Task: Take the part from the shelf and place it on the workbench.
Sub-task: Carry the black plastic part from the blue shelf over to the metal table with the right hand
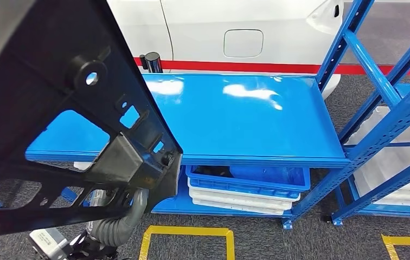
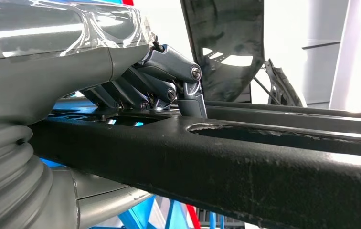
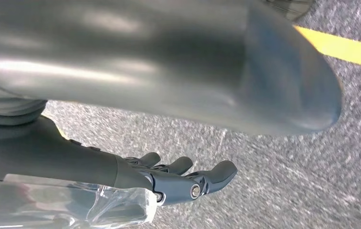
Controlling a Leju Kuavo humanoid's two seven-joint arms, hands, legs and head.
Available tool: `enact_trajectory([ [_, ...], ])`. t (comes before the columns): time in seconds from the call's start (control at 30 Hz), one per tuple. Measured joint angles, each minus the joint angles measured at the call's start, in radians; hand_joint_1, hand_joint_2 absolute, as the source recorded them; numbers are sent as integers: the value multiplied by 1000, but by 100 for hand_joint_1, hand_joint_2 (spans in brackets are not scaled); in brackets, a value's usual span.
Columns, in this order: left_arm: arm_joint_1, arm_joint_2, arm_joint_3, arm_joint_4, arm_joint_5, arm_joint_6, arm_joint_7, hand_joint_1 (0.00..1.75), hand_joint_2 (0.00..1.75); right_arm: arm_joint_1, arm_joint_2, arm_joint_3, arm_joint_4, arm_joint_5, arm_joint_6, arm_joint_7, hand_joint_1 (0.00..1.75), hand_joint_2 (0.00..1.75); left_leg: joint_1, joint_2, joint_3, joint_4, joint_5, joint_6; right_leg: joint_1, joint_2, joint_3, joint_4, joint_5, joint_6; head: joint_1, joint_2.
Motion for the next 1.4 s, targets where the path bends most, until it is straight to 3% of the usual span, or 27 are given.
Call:
enact_trajectory([
  [0.07, -1, 0, 0, 0, -3, 0, -3, 175, 175, -2, -3, 0, 0, 0, -4, -6, 0, 0, -3, 0, -9, 12, 0, -7, 1, 1, 54, -103, 28, -7, 0, 0],
  [0.2, -1, -1, 0, 0, -6, 1, -10, 175, 175, 0, -6, -2, 0, -5, -9, -16, 0, 0, -3, -2, -25, 30, -5, -28, 3, 2, 45, -115, 42, -32, -1, 0],
  [0.27, -2, -1, 1, 0, -3, 2, -15, 175, 175, -1, -9, -6, 0, -6, -11, -23, 0, 0, 3, -3, -56, 106, -60, -41, 0, 2, 36, -117, 51, -45, -2, 0],
  [0.33, -3, -1, 2, 2, 3, 2, -18, 175, 175, -1, -11, -9, 0, -7, -12, -27, 0, 0, 8, -3, -106, 242, -136, -52, 1, 2, 25, -116, 59, -49, -3, 0],
  [0.4, -3, -2, 1, 5, 6, 2, -19, 175, 175, 0, -13, -11, 0, -7, -10, -25, 0, 0, 10, -3, -125, 313, -162, -54, 1, 2, 16, -116, 66, -48, -3, 0],
  [0.43, -3, -2, 1, 7, 5, 2, -19, 175, 175, 1, -13, -11, 0, -7, -8, -20, 0, 0, 10, -3, -107, 291, -147, -51, 2, 2, 13, -116, 69, -48, -3, 0],
  [0.53, -10, -5, 0, 9, 0, 2, -19, 175, 175, 0, -14, -12, 0, -5, -2, -7, 0, 0, 2, -4, 14, 78, -67, -27, 6, 3, 7, -116, 77, -44, -3, 0],
  [0.57, -13, -6, 0, 9, -2, 2, -20, 175, 175, -1, -13, -12, 0, -4, 0, -5, 0, 0, -2, -5, 39, 28, -53, -19, 7, 3, 4, -116, 81, -40, -3, 0],
  [0.7, -16, -10, -1, 9, -14, 2, -23, 175, 175, -2, -16, -12, 0, 4, 4, 3, 0, 0, -5, -5, 42, -11, -32, -1, 4, 1, -6, -122, 95, -15, -3, 0],
  [0.77, -19, -14, -1, 9, -15, 2, -24, 175, 175, -1, -21, -12, 0, 5, 4, 2, 0, 0, 0, -4, 37, -29, -11, 8, 5, 2, -28, -79, 55, -8, -2, 0],
  [0.83, -20, -18, -2, 11, -14, 2, -25, 175, 175, -1, -24, -12, 1, 3, 5, 0, 0, 0, -1, -2, 25, -32, 1, 12, 4, 2, -80, 51, -28, -4, 1, 0],
  [0.87, -20, -19, -3, 13, -14, 2, -25, 175, 175, 0, -25, -12, 1, 1, 5, -1, 0, 0, -2, -1, 18, -31, 5, 13, 4, 2, -102, 116, -59, -2, 2, 0],
  [0.9, -19, -20, -4, 15, -14, 2, -25, 175, 175, 1, -26, -12, 1, -2, 6, -2, 0, 0, -4, 0, 12, -28, 8, 12, 3, 2, -110, 154, -73, 0, 2, 0],
  [0.93, -19, -20, -5, 17, -14, 2, -25, 175, 175, 2, -28, -12, 2, -4, 7, -3, 0, 0, -4, 0, 6, -25, 11, 12, 3, 1, -97, 151, -66, 1, 2, 0],
  [0.97, -20, -20, -6, 19, -13, 2, -25, 175, 175, 2, -29, -12, 3, -5, 8, -4, 0, 0, -4, 1, 1, -20, 12, 11, 3, 1, -64, 107, -43, 1, 3, 0],
  [1.03, -20, -24, -7, 23, -13, 1, -25, 175, 175, 0, -32, -13, 5, -10, 10, -6, 0, 0, -7, 4, -9, -6, 12, 7, 5, -19, 26, -40, 9, -2, 3, 0],
  [1.07, -21, -26, -7, 24, -12, -1, -24, 175, 175, -2, -33, -13, 6, -12, 12, -6, 0, 0, -10, 7, -14, 2, 13, 5, 7, -27, 55, -95, 24, -7, 3, 0],
  [1.1, -21, -28, -8, 24, -12, -3, -24, 175, 175, -5, -34, -13, 6, -15, 14, -3, 0, 0, -12, 11, -18, 8, 13, 2, 9, -34, 67, -124, 30, -13, 2, 0],
  [1.2, -23, -29, -11, 25, -12, -8, -25, 175, 175, -4, -33, -13, 6, -19, 20, 5, 0, 0, -12, 23, -24, 15, 13, -10, 10, -18, 57, -128, 40, -32, 2, 0],
  [1.27, -25, -30, -12, 26, -12, -9, -24, 175, 175, -2, -31, -13, 7, -19, 24, 9, 0, 0, -8, 16, -44, 65, -29, -23, 5, -10, 47, -129, 52, -44, 1, 0],
  [1.37, -28, -30, -15, 30, -10, -10, -24, 175, 175, -2, -31, -14, 9, -18, 25, 14, 0, 0, 3, 3, -121, 272, -149, -43, 4, -1, 25, -129, 69, -51, -1, 0],
  [1.4, -28, -30, -16, 33, -9, -11, -24, 175, 175, -1, -31, -14, 9, -17, 25, 16, 0, 0, 5, 2, -137, 323, -171, -46, 4, 2, 18, -129, 74, -51, -1, 0],
])
